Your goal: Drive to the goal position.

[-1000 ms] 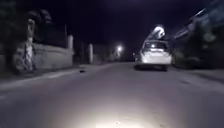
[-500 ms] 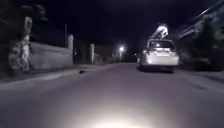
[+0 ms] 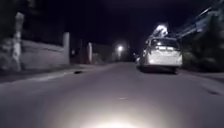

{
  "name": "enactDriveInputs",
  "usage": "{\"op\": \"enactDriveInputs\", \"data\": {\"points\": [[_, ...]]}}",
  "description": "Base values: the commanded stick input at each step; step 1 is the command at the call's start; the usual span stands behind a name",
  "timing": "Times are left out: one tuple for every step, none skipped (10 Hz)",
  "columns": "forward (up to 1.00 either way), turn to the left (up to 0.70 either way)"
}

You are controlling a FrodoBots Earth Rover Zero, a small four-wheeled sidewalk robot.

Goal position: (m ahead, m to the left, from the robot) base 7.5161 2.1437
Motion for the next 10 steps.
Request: {"op": "enactDriveInputs", "data": {"points": [[1.00,-0.02],[1.00,0.00],[1.00,0.00],[1.00,0.00],[1.00,0.00],[1.00,0.00],[1.00,0.00],[1.00,0.00],[1.00,0.00],[1.00,0.00]]}}
